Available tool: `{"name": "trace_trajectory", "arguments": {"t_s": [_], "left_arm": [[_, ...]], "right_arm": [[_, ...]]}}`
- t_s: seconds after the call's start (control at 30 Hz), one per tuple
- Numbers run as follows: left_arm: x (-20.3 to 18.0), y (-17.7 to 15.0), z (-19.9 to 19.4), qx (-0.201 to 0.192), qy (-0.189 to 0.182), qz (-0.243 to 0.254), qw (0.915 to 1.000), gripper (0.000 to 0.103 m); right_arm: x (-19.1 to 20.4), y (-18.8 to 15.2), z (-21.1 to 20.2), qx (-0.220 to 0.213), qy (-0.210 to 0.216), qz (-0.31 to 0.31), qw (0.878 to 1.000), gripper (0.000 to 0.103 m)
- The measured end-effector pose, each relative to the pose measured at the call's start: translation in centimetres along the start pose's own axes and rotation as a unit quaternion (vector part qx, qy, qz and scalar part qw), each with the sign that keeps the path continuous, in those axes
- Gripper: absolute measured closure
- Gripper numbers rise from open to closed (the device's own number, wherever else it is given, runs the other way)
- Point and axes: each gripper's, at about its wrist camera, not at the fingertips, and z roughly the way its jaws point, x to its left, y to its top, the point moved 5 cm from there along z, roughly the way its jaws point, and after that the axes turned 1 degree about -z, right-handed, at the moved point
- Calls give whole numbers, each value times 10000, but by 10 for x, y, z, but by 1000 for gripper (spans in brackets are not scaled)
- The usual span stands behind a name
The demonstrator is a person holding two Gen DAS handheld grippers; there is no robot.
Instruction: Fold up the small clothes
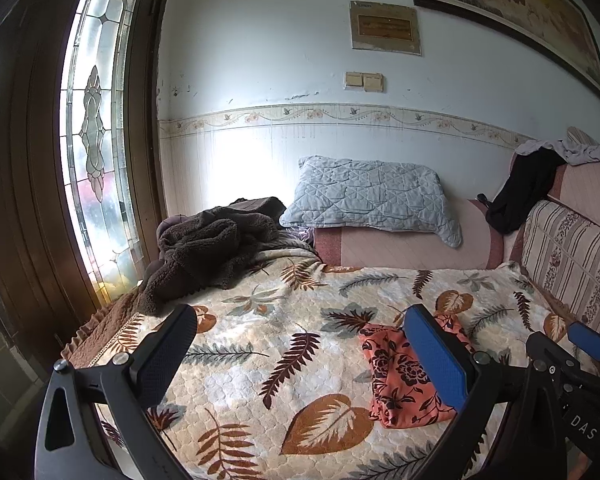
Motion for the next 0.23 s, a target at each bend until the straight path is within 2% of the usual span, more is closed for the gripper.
{"name": "trace_trajectory", "arguments": {"t_s": [0.07, 0.23], "left_arm": [[-9, 3, 5, 4, -28, 45, 10000, 0], [-33, 14, 17, -66, -384, 28, 9992, 0]], "right_arm": [[-8, -1, 2, 27, -16, 88, 10000, 30], [-35, -1, 3, 1, -180, 244, 9995, 30]]}}
